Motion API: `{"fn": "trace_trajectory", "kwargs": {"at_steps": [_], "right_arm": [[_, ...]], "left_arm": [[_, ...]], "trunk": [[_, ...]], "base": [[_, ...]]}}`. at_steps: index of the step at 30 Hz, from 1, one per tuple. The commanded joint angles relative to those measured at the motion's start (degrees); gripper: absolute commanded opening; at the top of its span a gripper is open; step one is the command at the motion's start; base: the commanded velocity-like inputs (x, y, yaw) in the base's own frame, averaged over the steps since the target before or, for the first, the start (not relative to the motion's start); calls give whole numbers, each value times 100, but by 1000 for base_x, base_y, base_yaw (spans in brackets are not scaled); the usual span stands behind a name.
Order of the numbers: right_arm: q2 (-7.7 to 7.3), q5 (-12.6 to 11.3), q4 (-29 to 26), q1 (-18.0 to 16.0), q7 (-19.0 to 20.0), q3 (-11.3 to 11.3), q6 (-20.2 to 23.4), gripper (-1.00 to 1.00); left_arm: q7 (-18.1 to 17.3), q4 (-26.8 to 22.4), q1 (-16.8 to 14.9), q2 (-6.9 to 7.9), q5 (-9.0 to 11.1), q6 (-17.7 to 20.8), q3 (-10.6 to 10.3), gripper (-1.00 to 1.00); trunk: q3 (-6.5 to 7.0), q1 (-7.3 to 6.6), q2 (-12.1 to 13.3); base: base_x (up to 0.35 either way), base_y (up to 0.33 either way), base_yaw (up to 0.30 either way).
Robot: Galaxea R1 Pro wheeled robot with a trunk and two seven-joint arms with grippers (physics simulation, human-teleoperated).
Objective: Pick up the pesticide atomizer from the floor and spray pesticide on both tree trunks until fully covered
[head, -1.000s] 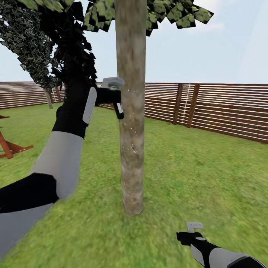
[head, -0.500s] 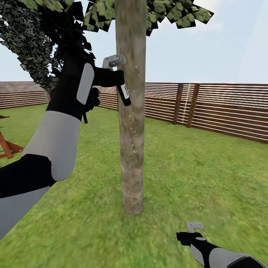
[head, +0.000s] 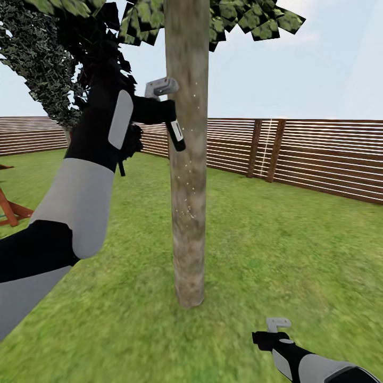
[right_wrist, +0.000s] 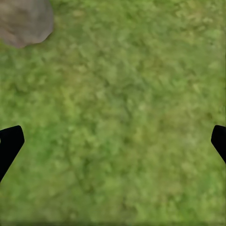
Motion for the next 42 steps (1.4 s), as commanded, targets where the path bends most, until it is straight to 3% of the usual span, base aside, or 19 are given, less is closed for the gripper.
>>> {"fn": "trace_trajectory", "kwargs": {"at_steps": [1,4,6,9,10,12,18,22,26,32,36,42], "right_arm": [[3,-48,20,-8,2,48,-34,100],[3,-48,20,-7,2,48,-34,100],[3,-48,21,-5,3,48,-34,100],[3,-48,21,-8,1,52,-34,100],[3,-48,20,-8,2,54,-34,100],[3,-48,21,-8,-1,56,-34,100],[3,-48,20,-6,2,53,-34,100],[3,-48,22,-9,3,54,-34,100],[3,-48,23,-10,1,55,-34,100],[3,-48,22,-10,4,56,-34,100],[3,-48,24,-8,5,56,-34,100],[3,-48,24,-7,6,55,-34,100]], "left_arm": [[2,0,-6,18,22,23,4,-100],[7,9,-6,116,13,23,14,-100],[8,374,-6,128,10,17,-96,-100],[5,869,-6,-9,18,7,-777,-100],[1,927,-6,-29,29,10,-920,-100],[-5,980,-6,-29,38,12,-1009,-100],[7,1215,-6,-12,23,-2,-1028,-100],[23,1229,-6,116,11,-4,-1019,-100],[251,1235,-6,282,9,-4,-1018,-100],[319,1549,-6,297,22,-7,-1029,-100],[328,2276,-6,294,33,-171,-1035,-100],[304,3321,-6,291,48,-982,-1036,-100]], "trunk": [[-10,2,-8],[-10,2,-8],[-10,2,-8],[-10,2,-8],[-10,2,-8],[-10,2,-8],[-10,2,-8],[-10,2,-8],[-10,2,-8],[-10,2,-8],[-10,2,-8],[-10,2,-8]], "base": [[0,0,0],[0,0,0],[0,0,0],[0,0,0],[0,0,0],[0,0,0],[0,0,0],[0,0,0],[0,0,0],[0,0,0],[0,0,0],[0,0,0]]}}
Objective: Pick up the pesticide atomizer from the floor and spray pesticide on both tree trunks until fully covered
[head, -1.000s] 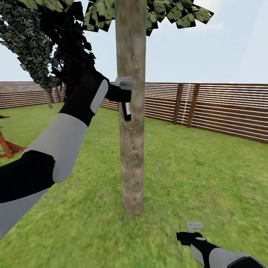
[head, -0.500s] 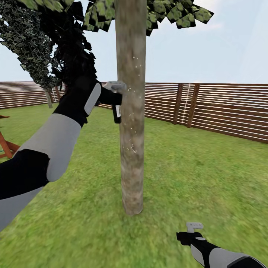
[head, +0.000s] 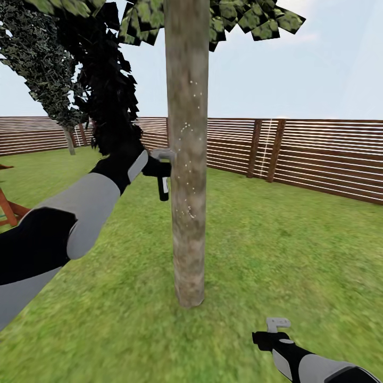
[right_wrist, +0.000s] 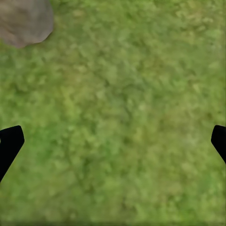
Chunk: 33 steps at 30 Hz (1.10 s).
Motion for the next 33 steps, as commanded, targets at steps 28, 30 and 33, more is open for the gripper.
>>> {"fn": "trace_trajectory", "kwargs": {"at_steps": [28,30,33], "right_arm": [[30,-47,20,-10,1,48,-34,100],[30,-47,21,-12,1,46,-34,100],[30,-47,23,-12,1,47,-40,100]], "left_arm": [[-23,1671,1434,-79,65,-2870,-36,-100],[-23,1671,1644,-79,65,-3078,-36,-100],[-17,1673,2083,-80,65,-3441,-36,-100]], "trunk": [[-9,2,-9],[-9,2,-9],[-9,2,-9]], "base": [[0,0,0],[0,0,0],[0,0,0]]}}
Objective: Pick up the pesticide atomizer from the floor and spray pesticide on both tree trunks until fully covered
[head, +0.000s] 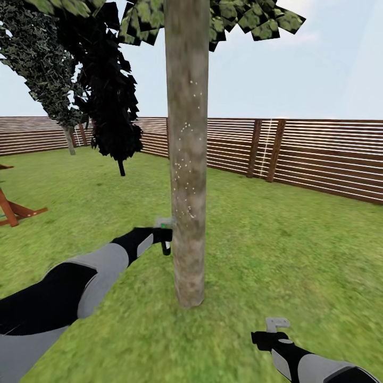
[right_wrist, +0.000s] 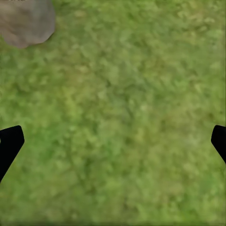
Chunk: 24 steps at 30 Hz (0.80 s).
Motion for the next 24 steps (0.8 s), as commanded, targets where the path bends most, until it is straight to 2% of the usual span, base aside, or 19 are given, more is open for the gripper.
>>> {"fn": "trace_trajectory", "kwargs": {"at_steps": [1,3,5,9,13,24], "right_arm": [[3,-47,17,-9,2,46,-40,100],[-12,-47,14,-4,2,43,-58,100],[-20,-47,14,39,2,43,-61,100],[-28,-47,14,353,2,43,-225,100],[-31,-49,11,638,2,43,-670,100],[-34,-65,5,688,-1,43,-740,100]], "left_arm": [[-9,-11,163,1,64,-84,-37,-100],[-8,-12,432,1,64,-274,-37,-100],[-8,-12,551,1,64,-313,-37,-100],[-8,-11,778,1,64,-611,-37,-100],[-8,-12,814,1,64,-673,-37,-100],[-8,-12,818,1,64,-678,-39,-100]], "trunk": [[-9,2,-9],[-9,2,-9],[-9,2,-9],[-9,2,-9],[-9,2,-9],[-9,2,-9]], "base": [[0,0,0],[0,0,0],[0,0,0],[0,0,0],[0,41,0],[22,306,0]]}}
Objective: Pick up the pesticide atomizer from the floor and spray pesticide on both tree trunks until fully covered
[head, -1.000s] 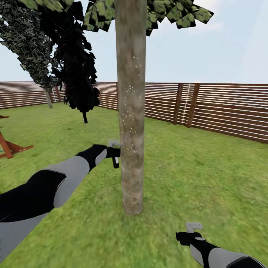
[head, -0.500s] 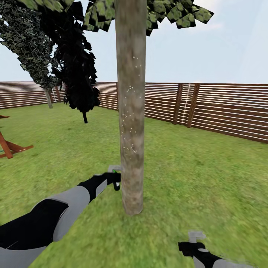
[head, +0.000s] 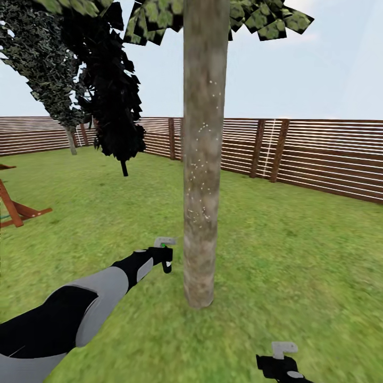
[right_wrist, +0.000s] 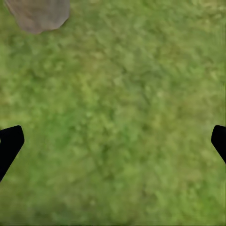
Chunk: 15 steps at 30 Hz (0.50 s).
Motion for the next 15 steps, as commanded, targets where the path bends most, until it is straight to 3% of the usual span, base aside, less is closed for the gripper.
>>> {"fn": "trace_trajectory", "kwargs": {"at_steps": [1,5,15], "right_arm": [[5,-40,23,-9,-4,48,-35,100],[6,-44,23,-10,-1,48,-35,100],[13,-49,23,-8,-1,48,-29,100]], "left_arm": [[-16,-10,-4,2,61,34,-44,-100],[-16,-10,-3,2,61,39,-50,-100],[-16,-10,-2,2,61,35,-50,-100]], "trunk": [[-9,2,-8],[-9,2,-8],[-9,2,-8]], "base": [[8,345,0],[3,348,-85],[0,350,-287]]}}
